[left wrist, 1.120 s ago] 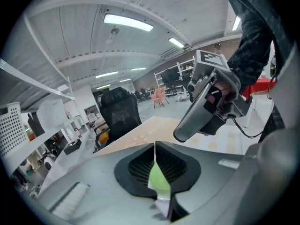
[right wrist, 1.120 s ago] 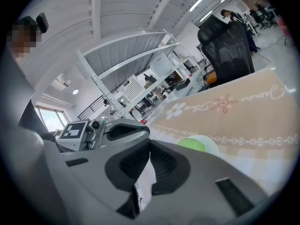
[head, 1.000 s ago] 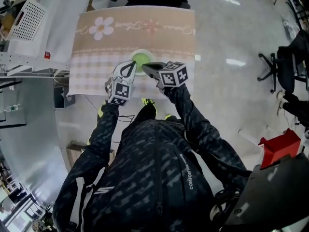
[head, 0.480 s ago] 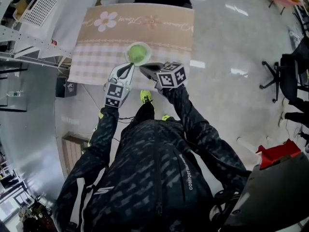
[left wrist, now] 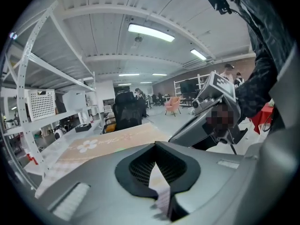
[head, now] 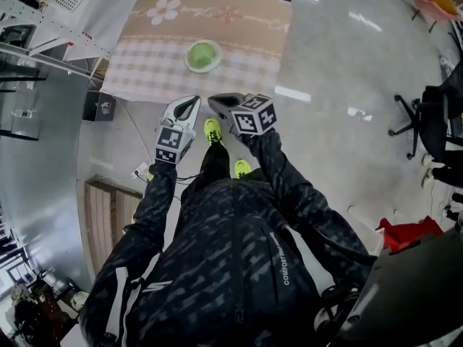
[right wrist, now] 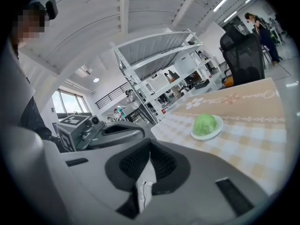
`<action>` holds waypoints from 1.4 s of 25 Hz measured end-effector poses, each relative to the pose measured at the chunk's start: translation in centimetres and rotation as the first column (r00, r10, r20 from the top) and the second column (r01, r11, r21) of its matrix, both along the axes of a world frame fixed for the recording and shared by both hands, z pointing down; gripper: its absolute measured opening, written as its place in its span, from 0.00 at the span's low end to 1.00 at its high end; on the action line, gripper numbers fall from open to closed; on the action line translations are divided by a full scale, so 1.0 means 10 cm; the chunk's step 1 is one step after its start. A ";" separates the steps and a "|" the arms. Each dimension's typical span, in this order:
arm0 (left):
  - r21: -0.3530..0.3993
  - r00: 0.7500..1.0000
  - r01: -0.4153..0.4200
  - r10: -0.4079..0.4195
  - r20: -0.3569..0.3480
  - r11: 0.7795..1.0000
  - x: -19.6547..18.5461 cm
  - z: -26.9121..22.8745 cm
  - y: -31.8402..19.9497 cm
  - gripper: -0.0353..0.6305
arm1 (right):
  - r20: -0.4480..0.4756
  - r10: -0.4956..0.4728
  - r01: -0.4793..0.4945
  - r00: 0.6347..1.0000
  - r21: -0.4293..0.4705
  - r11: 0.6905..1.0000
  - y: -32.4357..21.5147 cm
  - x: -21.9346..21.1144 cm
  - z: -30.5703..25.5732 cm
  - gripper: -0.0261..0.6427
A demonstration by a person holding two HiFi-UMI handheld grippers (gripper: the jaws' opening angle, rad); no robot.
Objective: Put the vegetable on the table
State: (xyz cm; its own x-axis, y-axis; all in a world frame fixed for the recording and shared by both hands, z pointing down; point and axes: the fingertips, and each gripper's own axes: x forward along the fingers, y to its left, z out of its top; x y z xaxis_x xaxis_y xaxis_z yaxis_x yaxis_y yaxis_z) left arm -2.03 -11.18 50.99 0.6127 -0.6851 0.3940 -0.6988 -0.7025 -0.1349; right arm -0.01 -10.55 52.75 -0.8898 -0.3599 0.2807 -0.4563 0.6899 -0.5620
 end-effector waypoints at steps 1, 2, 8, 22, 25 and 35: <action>-0.005 1.000 0.014 -0.014 -0.007 1.000 -0.01 -0.01 0.06 0.05 | -0.002 0.000 0.000 1.000 -0.001 1.000 0.06 0.02 0.01 0.04; -0.008 1.000 0.027 -0.027 -0.011 1.000 -0.02 -0.02 0.11 0.05 | -0.002 0.002 -0.002 1.000 -0.003 1.000 0.10 0.04 0.02 0.04; -0.040 0.996 0.087 -0.088 -0.008 0.995 -0.25 -0.05 0.40 0.05 | 0.022 0.013 -0.012 1.000 -0.036 0.999 0.34 0.09 0.10 0.04; -0.078 0.984 0.077 -0.088 -0.156 0.994 -0.39 -0.01 1.01 0.05 | -0.072 0.024 -0.021 0.997 0.049 0.999 0.89 -0.14 0.18 0.04; -0.058 0.985 0.025 -0.035 -0.170 0.998 -0.36 -0.07 1.20 0.05 | -0.092 0.027 -0.020 0.995 0.074 0.997 1.07 -0.21 0.10 0.04; -0.043 0.972 -0.051 0.039 -0.234 0.998 -0.40 -0.23 1.76 0.05 | -0.134 0.045 -0.026 0.990 0.135 0.991 1.62 -0.44 -0.10 0.04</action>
